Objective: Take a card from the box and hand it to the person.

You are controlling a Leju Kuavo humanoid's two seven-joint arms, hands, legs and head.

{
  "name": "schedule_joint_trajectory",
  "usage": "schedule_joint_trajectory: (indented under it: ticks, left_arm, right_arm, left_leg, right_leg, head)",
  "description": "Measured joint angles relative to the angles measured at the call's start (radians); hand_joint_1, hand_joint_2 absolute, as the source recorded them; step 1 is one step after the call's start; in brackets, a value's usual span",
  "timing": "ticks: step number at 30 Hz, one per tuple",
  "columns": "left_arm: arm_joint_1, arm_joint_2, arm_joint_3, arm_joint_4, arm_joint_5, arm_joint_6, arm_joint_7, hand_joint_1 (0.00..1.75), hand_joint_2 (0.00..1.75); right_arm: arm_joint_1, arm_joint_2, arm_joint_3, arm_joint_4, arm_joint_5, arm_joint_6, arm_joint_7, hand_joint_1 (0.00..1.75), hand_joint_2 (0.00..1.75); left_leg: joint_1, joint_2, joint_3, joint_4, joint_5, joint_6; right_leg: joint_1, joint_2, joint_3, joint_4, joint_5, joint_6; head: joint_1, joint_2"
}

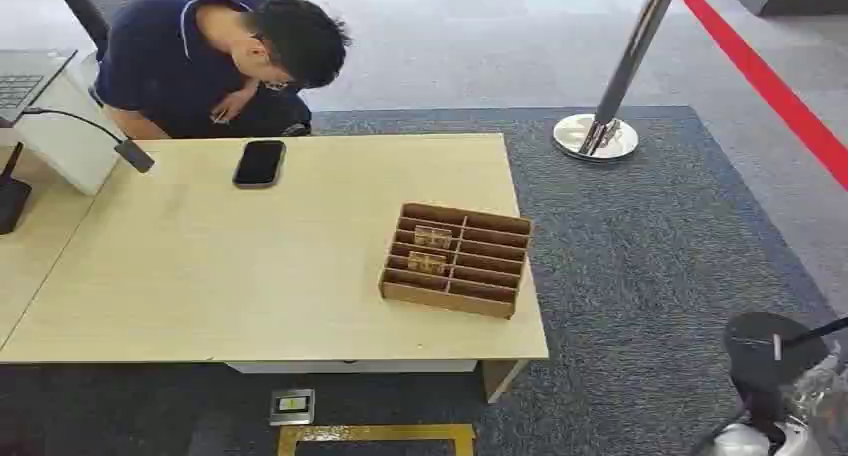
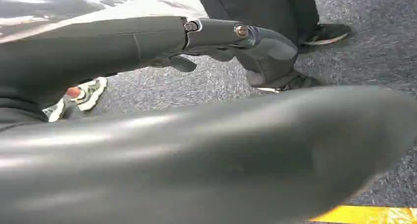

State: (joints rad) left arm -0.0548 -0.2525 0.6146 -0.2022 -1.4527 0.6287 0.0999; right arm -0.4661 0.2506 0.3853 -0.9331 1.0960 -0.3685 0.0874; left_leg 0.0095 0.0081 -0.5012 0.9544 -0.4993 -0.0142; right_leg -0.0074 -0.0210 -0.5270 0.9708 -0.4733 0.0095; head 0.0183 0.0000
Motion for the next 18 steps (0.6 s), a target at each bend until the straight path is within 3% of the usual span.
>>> schedule_joint_trajectory:
  ticks: [18]
  left_arm:
    - [0.0,0.0,0.0,0.0,0.001,0.0,0.0,0.0,0.0]
  right_arm:
    - [-0.004,0.002,0.004,0.006,0.001,0.004,0.004,0.37,1.75]
  left_leg:
    - [0.0,0.0,0.0,0.0,0.0,0.0]
  right_leg:
    - [0.0,0.0,0.0,0.0,0.0,0.0]
  head:
    - [0.0,0.0]
